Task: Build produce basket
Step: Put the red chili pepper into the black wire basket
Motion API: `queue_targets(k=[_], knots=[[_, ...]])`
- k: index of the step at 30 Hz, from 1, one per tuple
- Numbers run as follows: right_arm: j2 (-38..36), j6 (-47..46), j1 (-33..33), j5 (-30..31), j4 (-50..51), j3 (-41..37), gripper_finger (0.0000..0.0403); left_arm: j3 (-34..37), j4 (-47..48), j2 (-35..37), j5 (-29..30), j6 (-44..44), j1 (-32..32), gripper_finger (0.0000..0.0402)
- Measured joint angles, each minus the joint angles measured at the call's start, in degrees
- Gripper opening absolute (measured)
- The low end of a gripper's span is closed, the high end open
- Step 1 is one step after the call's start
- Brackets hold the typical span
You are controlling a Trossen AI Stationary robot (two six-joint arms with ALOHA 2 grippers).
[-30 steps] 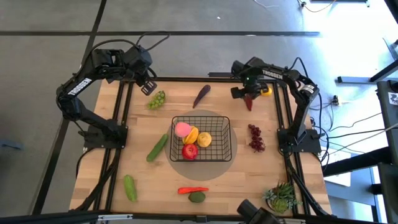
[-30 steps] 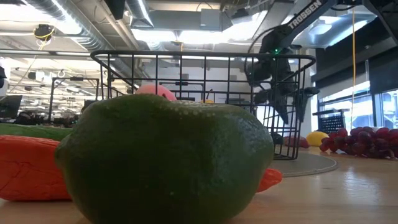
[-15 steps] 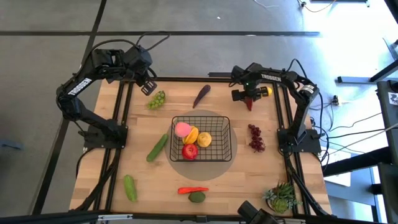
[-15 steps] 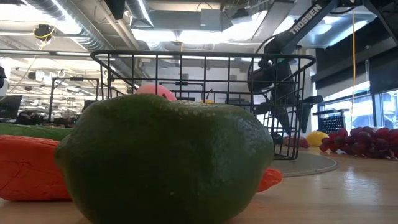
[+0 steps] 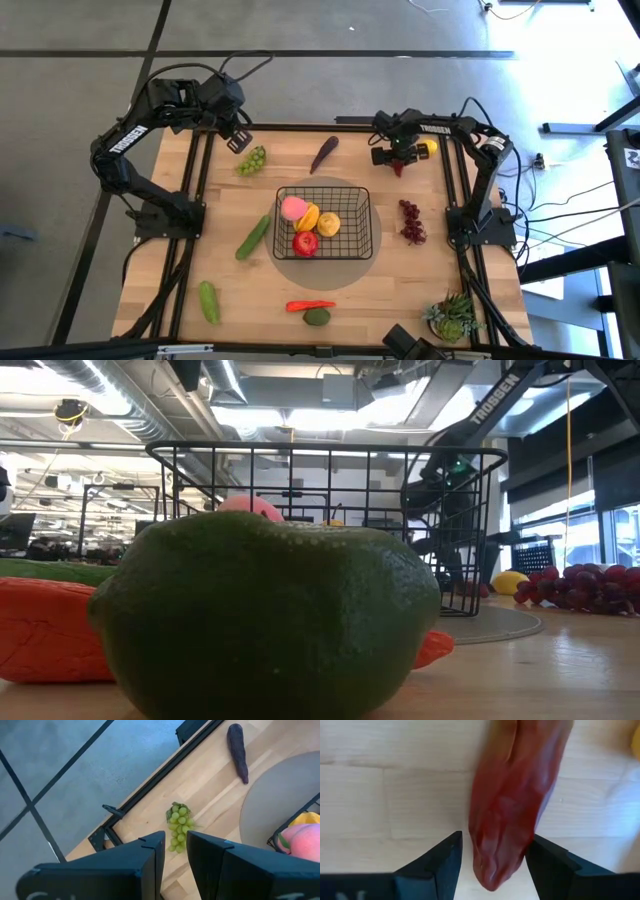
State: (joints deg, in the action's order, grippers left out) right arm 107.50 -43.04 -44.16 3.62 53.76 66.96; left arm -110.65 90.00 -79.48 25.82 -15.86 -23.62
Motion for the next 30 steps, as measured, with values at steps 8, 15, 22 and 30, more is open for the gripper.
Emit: queue_targets(k=[8, 15, 22, 30], knots=[[0.0, 0.1, 0.0, -1.6, -1.2, -0.9, 0.0131, 0.0, 0.0, 0.0, 0.0, 0.0, 0.0, 0.0069], [-0.1, 3.7, 0.3, -2.2, -1.4, -0.8, 0.0048, 0.0, 0.0, 0.0, 0.0, 0.0, 0.0, 0.0069], [0.1, 6.0, 3.3, -2.2, -0.8, 1.0, 0.0048, 0.0, 0.0, 0.0, 0.0, 0.0, 0.0, 0.0069], [0.1, 6.1, 8.4, 0.4, 4.4, 7.8, 0.0048, 0.0, 0.0, 0.0, 0.0, 0.0, 0.0, 0.0069]])
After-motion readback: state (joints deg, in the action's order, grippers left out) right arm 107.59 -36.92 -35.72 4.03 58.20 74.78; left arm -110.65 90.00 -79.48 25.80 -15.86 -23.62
